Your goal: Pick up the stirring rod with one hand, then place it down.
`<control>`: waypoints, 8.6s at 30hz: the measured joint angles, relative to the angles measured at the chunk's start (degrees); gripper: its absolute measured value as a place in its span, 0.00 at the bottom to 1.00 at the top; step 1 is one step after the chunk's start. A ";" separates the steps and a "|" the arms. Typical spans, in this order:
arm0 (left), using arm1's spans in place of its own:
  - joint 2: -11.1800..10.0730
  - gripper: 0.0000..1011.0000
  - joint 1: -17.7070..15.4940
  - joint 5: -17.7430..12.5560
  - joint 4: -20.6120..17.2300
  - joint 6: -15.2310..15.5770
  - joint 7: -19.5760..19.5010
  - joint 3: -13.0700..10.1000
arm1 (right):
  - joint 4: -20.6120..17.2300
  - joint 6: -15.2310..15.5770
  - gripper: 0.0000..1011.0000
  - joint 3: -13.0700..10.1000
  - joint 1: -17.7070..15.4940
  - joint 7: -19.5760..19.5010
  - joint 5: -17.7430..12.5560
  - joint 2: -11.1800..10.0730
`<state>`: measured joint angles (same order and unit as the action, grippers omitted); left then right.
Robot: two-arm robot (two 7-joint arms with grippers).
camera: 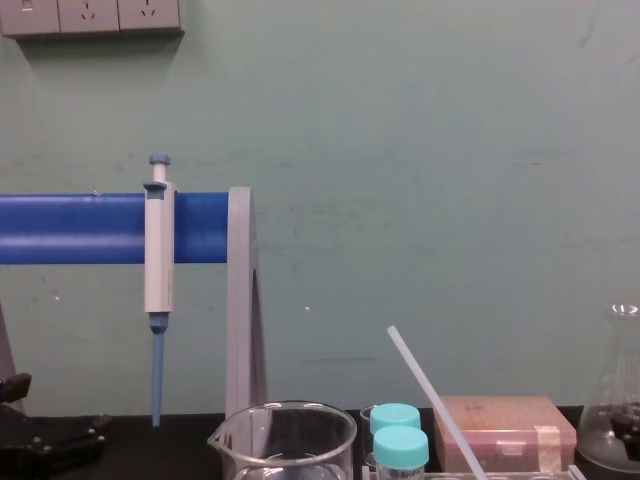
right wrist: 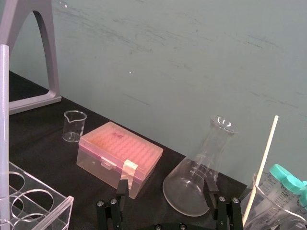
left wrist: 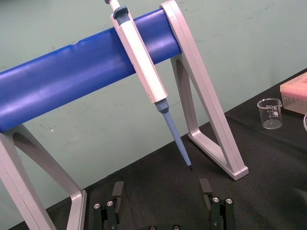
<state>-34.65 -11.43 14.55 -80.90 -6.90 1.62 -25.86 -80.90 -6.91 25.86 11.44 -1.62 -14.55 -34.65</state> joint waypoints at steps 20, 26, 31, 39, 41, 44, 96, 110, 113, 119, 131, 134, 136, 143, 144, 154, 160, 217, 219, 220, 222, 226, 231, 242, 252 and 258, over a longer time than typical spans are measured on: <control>0.00 0.99 0.00 0.00 0.00 0.00 0.00 0.00 | 0.00 0.00 0.99 0.00 0.00 0.00 0.00 0.00; 0.00 0.99 0.00 0.00 0.00 0.00 0.00 0.00 | 0.00 0.01 0.99 0.00 0.00 0.00 0.00 0.00; 0.00 0.99 0.00 0.00 0.00 0.00 0.00 0.00 | 0.00 0.00 0.99 0.00 0.00 0.00 0.00 0.00; 0.00 0.99 0.00 0.00 0.00 0.00 0.00 0.00 | 0.00 0.00 0.99 0.00 0.00 0.00 0.00 0.00; 0.00 0.99 0.00 0.00 0.00 0.00 0.00 0.00 | 0.01 0.12 0.99 -0.12 0.00 0.11 0.09 -0.01; 0.00 0.99 0.00 0.00 0.00 0.00 0.00 0.00 | 0.20 0.53 0.99 -0.65 -0.04 0.67 0.30 -0.17; 0.00 0.99 0.00 0.00 0.00 0.00 0.00 0.00 | 15.95 13.09 0.99 6.82 23.71 42.71 -15.57 9.89; 0.00 0.99 0.00 0.00 0.00 0.00 0.00 0.00 | 18.29 13.50 0.99 8.09 24.88 43.09 -15.08 11.13; 0.00 0.99 0.00 0.00 0.00 0.00 0.00 0.00 | 18.27 13.66 0.99 8.19 24.87 42.68 -14.81 11.13; 0.00 0.99 0.00 0.00 0.00 0.00 0.00 0.00 | 18.24 13.69 0.99 8.17 24.85 42.66 -14.79 11.11; 0.00 0.99 0.00 0.00 0.00 0.00 0.00 0.00 | 18.18 13.69 0.83 8.11 24.79 42.65 -14.95 11.10; 0.00 0.99 0.00 0.00 0.00 0.00 0.00 0.00 | 18.16 13.69 0.74 8.10 24.77 42.65 -14.96 11.10; 0.00 0.99 0.00 0.00 0.00 0.00 0.00 0.00 | 18.14 13.69 0.66 8.09 24.78 42.66 -14.97 11.10; 0.00 0.99 0.00 0.00 0.00 0.00 0.00 0.00 | 18.14 13.68 0.44 8.06 24.78 42.65 -15.02 11.10; 0.00 0.99 0.00 0.00 0.00 0.00 0.00 0.00 | 18.15 13.68 0.42 8.06 24.78 42.65 -15.02 11.10; 0.00 0.99 0.00 0.00 0.00 0.00 0.00 0.00 | 18.14 13.68 0.09 8.05 24.77 42.66 -15.04 11.10; 0.00 0.99 0.00 0.00 0.00 0.00 0.00 0.00 | 18.15 13.68 0.07 8.06 24.78 42.66 -15.04 11.10; 0.00 0.99 0.00 0.00 0.00 0.00 0.00 0.00 | -2.21 -5.38 0.07 -9.02 9.00 41.55 -27.71 6.24; 0.00 0.99 0.00 0.00 0.00 0.00 0.00 0.00 | -2.25 -5.41 0.07 -9.17 8.94 41.48 -27.74 6.11; 0.00 0.99 0.00 0.00 0.00 0.00 0.00 0.00 | -2.25 -5.45 0.07 -9.27 8.93 41.47 -27.79 6.04; 0.00 0.99 0.00 0.00 0.00 0.00 0.00 0.00 | -2.09 -5.53 0.07 -9.39 8.94 41.48 -27.87 5.96; 0.00 0.99 0.00 0.00 0.00 0.00 0.00 0.00 | -1.62 -5.61 0.07 -9.44 9.20 41.58 -27.92 5.96; 0.00 0.99 0.00 0.00 0.00 0.00 0.00 0.00 | -0.28 -5.80 0.07 -9.35 9.99 42.14 -27.99 6.22; 0.00 0.99 0.00 0.00 0.00 0.00 0.00 0.00 | 1.02 -5.83 0.07 -8.79 10.84 42.69 -27.90 6.66; 0.00 0.99 0.00 0.00 0.00 0.00 0.00 0.00 | 1.25 -5.78 0.07 -8.50 11.01 42.73 -27.73 6.86; 0.00 0.99 0.00 0.00 0.00 0.00 0.00 0.00 | 1.24 -5.60 0.07 -8.45 11.04 42.72 -27.71 6.85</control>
<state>-34.64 -11.43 14.55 -80.90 -6.91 1.62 -25.86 -79.66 -12.50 17.42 22.47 41.10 -42.25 -27.79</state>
